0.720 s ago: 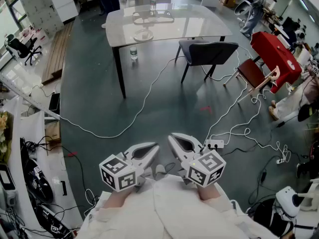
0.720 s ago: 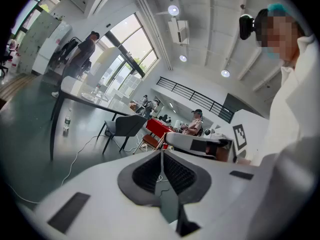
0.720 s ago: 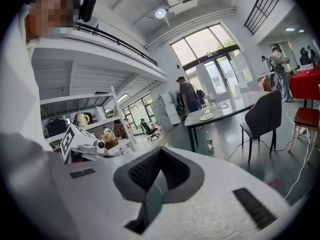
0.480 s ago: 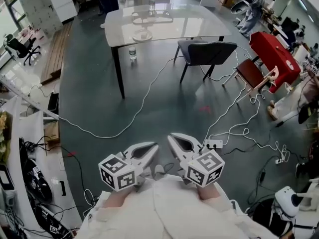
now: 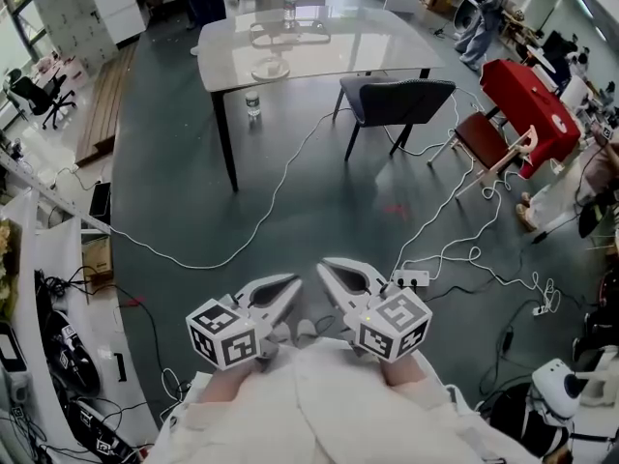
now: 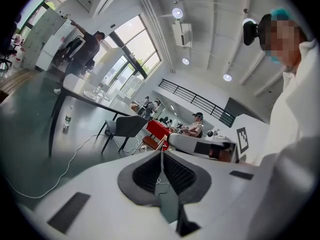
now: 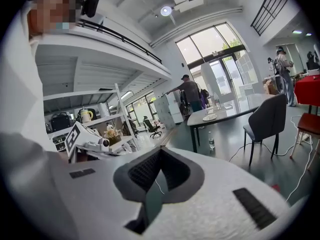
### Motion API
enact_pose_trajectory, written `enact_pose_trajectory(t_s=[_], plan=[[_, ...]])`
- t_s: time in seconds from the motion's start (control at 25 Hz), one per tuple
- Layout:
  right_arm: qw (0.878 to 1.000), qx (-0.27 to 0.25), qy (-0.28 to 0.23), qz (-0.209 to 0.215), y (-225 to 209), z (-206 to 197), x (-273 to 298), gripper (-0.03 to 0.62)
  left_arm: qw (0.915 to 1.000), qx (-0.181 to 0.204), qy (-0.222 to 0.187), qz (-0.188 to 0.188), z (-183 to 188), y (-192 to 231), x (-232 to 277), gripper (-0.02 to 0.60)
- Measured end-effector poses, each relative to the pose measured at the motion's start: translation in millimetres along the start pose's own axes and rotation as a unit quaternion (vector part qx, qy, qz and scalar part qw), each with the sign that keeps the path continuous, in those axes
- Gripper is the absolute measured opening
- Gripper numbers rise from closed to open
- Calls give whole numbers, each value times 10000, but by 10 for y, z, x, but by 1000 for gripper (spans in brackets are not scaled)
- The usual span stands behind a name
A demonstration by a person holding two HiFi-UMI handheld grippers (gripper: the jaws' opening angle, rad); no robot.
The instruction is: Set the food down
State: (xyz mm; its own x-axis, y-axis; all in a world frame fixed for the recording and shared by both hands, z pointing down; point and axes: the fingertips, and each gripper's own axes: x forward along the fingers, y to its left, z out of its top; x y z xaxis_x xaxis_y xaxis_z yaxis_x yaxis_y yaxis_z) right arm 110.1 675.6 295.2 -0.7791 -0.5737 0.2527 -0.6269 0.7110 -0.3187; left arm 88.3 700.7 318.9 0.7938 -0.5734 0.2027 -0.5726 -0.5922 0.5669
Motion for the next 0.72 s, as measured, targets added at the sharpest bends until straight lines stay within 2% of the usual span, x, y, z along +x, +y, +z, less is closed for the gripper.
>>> enact_pose_trajectory(t_s=[0.2,0.48,0.72], plan=[[9985,481,101,228,-12,-109,-4,2,9998,-160,-73,-32,21,-3,72,26],[9993,333,128,118,-221,-133,-81,2,9996,-289,-54,-48,-42,-43,245,26],[9987,451,211,97,-372,-232,-157,2,9991,-381,159,-77,-200,-98,410,26]])
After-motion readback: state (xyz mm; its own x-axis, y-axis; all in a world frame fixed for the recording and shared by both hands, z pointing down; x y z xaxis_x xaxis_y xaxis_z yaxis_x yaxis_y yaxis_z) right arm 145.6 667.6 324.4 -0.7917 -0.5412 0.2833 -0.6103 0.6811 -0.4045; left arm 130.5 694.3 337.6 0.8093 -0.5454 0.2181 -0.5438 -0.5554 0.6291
